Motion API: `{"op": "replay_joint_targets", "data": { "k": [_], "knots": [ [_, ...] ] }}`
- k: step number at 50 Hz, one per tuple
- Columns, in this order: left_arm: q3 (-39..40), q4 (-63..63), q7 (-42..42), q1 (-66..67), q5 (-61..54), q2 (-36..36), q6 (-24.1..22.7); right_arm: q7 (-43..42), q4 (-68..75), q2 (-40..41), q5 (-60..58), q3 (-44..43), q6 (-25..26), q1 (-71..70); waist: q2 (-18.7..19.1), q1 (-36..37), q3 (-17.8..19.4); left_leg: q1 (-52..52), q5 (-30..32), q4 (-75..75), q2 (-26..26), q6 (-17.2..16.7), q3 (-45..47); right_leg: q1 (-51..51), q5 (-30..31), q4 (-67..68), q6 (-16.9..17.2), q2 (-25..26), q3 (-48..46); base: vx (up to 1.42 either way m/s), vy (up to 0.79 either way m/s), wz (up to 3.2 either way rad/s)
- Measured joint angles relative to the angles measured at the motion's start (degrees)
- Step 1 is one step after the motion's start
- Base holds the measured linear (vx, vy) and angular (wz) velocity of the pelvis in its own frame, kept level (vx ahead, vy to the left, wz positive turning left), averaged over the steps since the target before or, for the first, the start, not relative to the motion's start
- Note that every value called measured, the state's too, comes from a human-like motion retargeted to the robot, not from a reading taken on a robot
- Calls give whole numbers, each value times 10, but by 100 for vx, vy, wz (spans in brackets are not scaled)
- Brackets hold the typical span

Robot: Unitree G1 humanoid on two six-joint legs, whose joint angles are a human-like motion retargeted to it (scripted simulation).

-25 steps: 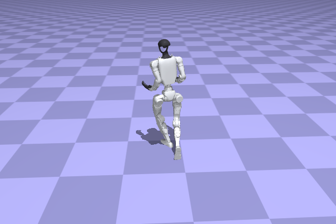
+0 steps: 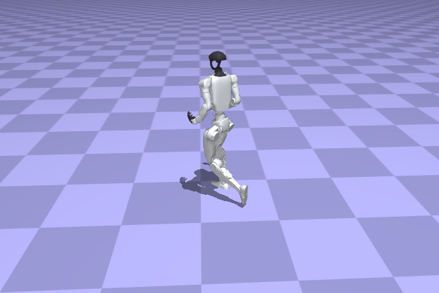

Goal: Walk run

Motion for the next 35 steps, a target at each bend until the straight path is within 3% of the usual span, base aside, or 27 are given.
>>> {"op": "replay_joint_targets", "data": {
  "k": [3, 6, 10, 12, 13, 15, 17, 18, 20, 22, 23, 25, 27, 30, 32, 33, 35],
  "knots": [
    [15, 5, -16, 60, -33, -30, 16, 14, -13, -5, 12, 24, 14, -41, -24, 30, -9, -85, -148, 20, -4, 81, 61, 65, -18, -26, -16, 21, 43, 153, -18, -11],
    [40, -14, -5, 106, -64, -47, 4, 4, -51, -22, 21, 30, 12, -60, -49, 93, -9, -160, -236, -78, 12, 124, 133, 137, 46, -96, -31, 10, 2, 130, -7, -46],
    [63, -40, 16, 132, -91, -55, -8, -9, -99, -44, 12, 38, 11, -50, -61, 179, 10, -173, -274, -365, 0, 162, 209, 235, 209, -164, -20, 40, -34, 112, -11, -37],
    [66, -54, 31, 129, -98, -64, -7, 5, -111, -47, -3, 36, 22, -29, -64, 208, 27, -149, -274, -481, -22, 149, 195, 292, 294, -176, 2, 45, -65, 155, -6, 13],
    [65, -62, 39, 124, -99, -68, -8, 16, -112, -46, -11, 33, 29, -19, -65, 214, 31, -139, -267, -512, -29, 150, 189, 314, 330, -171, 17, 47, -86, 122, -29, 29],
    [68, -81, 56, 112, -100, -73, -13, 37, -103, -39, -22, 32, 40, -2, -82, 225, 38, -123, -210, -508, -2, 193, 224, 336, 399, -122, 35, 59, -77, 131, -73, 42],
    [55, -93, 83, 92, -104, -73, -22, 56, -79, -26, -43, 24, 39, 20, -117, 183, 35, -111, -346, -399, -43, 193, 177, 295, 399, 65, 37, 38, -101, 201, -75, 214],
    [30, -88, 102, 84, -110, -71, -31, 58, -60, -14, -61, 12, 32, 47, -117, 158, 23, -123, -370, -348, -73, 193, 87, 267, 399, 161, 31, 40, -126, 188, -3, 270],
    [34, -68, 134, 11, -155, -88, -28, 66, -14, -1, -65, 9, 29, 72, -87, 123, 7, -135, -418, -270, -14, 193, 100, 207, 399, 227, -5, 72, -115, 126, 17, 108],
    [20, -70, 113, -65, -229, -115, 8, 82, 26, 21, 20, 36, 38, 102, -33, 155, -1, -101, -452, -262, 52, 193, 93, 154, 357, 246, -49, 90, -124, 113, 12, -24],
    [-1, -80, 95, -94, -265, -129, 16, 121, 33, 21, 104, 47, 42, 122, -22, 161, -2, -81, -461, -266, 56, 193, 82, 124, 313, 264, -72, 85, -125, 120, 6, 40],
    [-33, -110, 86, -140, -290, -126, 15, 216, 41, 19, 253, 48, 69, 155, -21, 161, 2, -34, -449, -307, 39, 193, 65, 58, 223, 270, -98, 62, -103, 118, 2, 111],
    [-67, -143, 98, -164, -262, -104, 5, 248, 43, 17, 304, 39, 84, 188, -9, 128, 2, 13, -399, -362, 14, 193, 26, 9, 165, 207, -80, 28, -101, 137, 14, 203],
    [-99, -193, 107, -165, -218, -63, -5, 225, 30, -14, 282, 24, 63, 226, 1, 54, -9, 88, -291, -438, -27, 177, -26, -35, 130, 47, -17, -18, -101, 130, 3, 212],
    [-105, -217, 111, -152, -197, -37, -5, 192, 16, -27, 223, 14, 45, 232, 2, 7, -10, 137, -212, -464, -33, 145, -58, -48, 103, -65, 15, -10, -55, 152, -25, 183],
    [-107, -226, 113, -143, -188, -26, -4, 175, 7, -30, 190, 10, 40, 230, 4, -14, -7, 159, -173, -469, -32, 127, -75, -50, 84, -110, 53, 4, 4, 135, -24, 141],
    [-99, -239, 106, -124, -163, -11, 6, 139, -15, -23, 127, 6, 41, 214, 0, -26, 0, 203, -98, -469, -31, 87, -69, -46, 71, -162, 120, -14, 30, 149, -30, 83]
  ]
}}
